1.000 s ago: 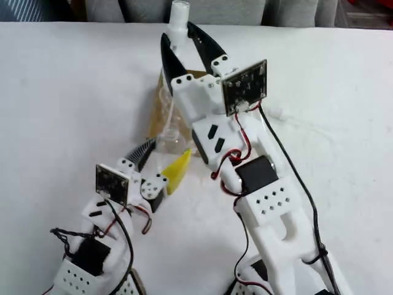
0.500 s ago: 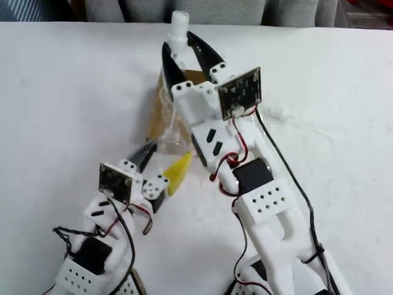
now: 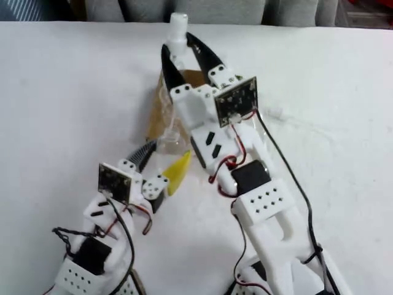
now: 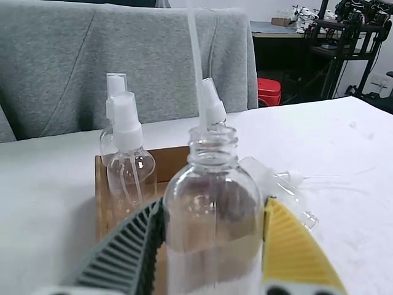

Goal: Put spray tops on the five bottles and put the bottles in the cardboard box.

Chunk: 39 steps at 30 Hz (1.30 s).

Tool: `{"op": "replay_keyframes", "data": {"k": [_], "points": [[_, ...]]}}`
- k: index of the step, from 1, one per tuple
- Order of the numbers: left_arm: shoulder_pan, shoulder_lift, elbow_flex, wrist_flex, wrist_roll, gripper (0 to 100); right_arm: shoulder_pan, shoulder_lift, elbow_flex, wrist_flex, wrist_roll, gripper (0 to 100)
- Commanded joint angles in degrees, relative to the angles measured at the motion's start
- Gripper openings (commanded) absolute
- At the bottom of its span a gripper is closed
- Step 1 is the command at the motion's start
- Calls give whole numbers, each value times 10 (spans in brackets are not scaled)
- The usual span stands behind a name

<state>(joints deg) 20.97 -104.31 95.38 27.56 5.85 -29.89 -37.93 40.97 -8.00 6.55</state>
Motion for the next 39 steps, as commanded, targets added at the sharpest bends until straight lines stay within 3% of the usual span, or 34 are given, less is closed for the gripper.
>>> {"op": "replay_keyframes", "data": {"k": [1,13,23,30,39], "points": [[-5,-8,-7,-18,-6,24,2,-2,-5,-21,7,15],[-5,-8,-7,-18,-6,24,-84,-123,88,82,11,15],[-5,-8,-7,-17,-4,24,-97,-211,118,275,11,28],[-5,-8,-7,-17,-4,24,-103,-222,74,433,5,262],[-5,-8,-7,-17,-3,24,-101,-247,-66,604,-47,178]]}}
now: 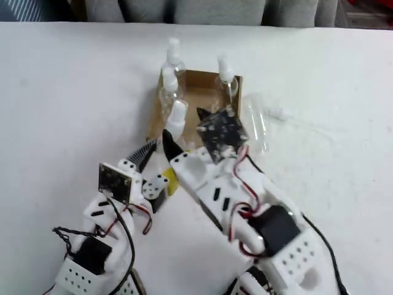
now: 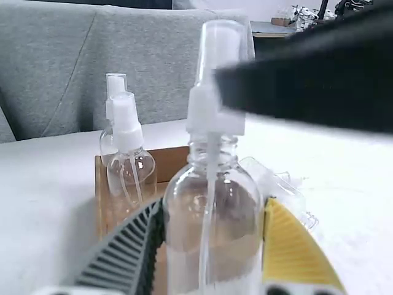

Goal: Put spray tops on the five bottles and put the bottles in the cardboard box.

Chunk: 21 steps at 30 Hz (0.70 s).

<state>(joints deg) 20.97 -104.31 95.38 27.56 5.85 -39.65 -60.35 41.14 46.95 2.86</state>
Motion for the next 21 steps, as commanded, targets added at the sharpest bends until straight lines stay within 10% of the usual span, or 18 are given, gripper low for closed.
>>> {"op": "replay_keyframes", "data": {"k": [1,5,21], "points": [[-6,-7,-8,-17,-3,24,-3,-29,-72,66,-10,156],[-21,-7,-11,-20,-2,24,-2,-66,-73,108,-5,12],[-74,27,-77,-17,95,23,1,-244,121,173,-10,15]]}}
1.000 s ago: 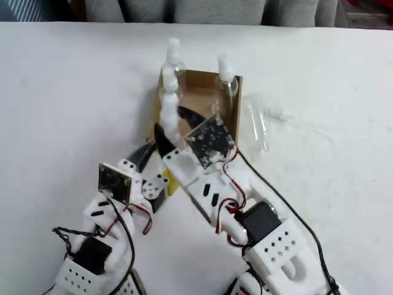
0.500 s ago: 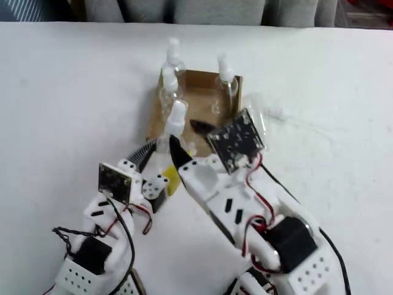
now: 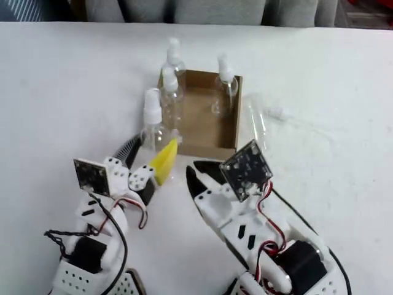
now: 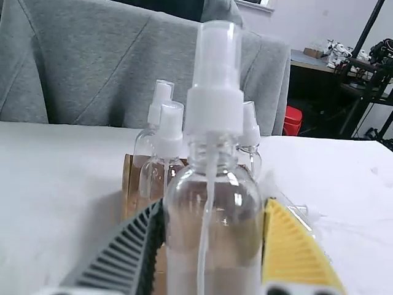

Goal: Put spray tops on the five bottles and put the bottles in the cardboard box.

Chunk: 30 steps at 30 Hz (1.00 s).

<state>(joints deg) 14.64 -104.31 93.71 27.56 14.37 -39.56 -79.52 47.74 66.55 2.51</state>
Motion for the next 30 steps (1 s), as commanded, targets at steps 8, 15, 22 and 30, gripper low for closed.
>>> {"op": "replay_keyframes", "data": {"k": [8,15,22,30], "points": [[-7,225,-177,-40,10,23,-87,-126,213,-128,-7,15],[-6,242,-185,-72,11,23,-126,-178,315,-238,-7,15],[-5,242,-219,-2,11,23,-125,-177,423,-397,-6,15],[19,241,-250,86,11,23,-92,-176,428,-411,-6,15]]}}
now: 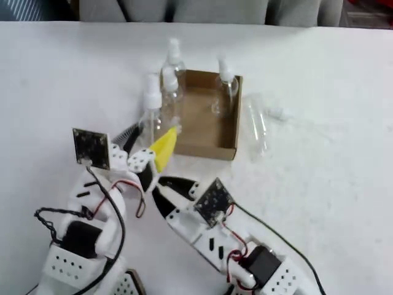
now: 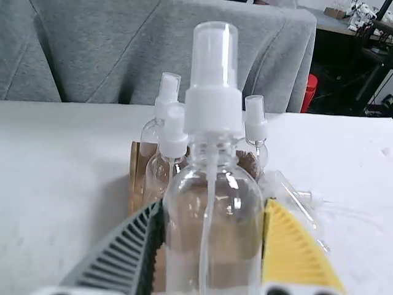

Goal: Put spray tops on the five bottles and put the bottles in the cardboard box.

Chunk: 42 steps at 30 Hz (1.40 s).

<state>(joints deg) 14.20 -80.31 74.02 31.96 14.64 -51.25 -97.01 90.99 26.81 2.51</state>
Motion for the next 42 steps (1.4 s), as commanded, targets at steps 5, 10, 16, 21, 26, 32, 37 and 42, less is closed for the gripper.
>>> {"op": "replay_keyframes", "data": {"k": [5,10,16,21,26,32,37,42], "points": [[51,-45,-68,94,8,23,28,-1,-1,-14,-6,15],[79,-147,-45,136,8,23,28,-4,2,-14,-6,15],[80,-190,-7,139,8,23,29,-5,2,-13,-6,15],[78,-190,18,111,7,23,27,-6,2,0,-6,15],[14,-189,85,-1,4,23,27,-7,-2,58,-4,15],[-6,-189,107,-46,-12,23,92,-7,-2,80,-2,15],[-5,-151,107,-91,-42,22,168,-6,3,82,-5,15],[-8,-5,98,-209,-76,22,208,-6,18,85,-6,15]]}}
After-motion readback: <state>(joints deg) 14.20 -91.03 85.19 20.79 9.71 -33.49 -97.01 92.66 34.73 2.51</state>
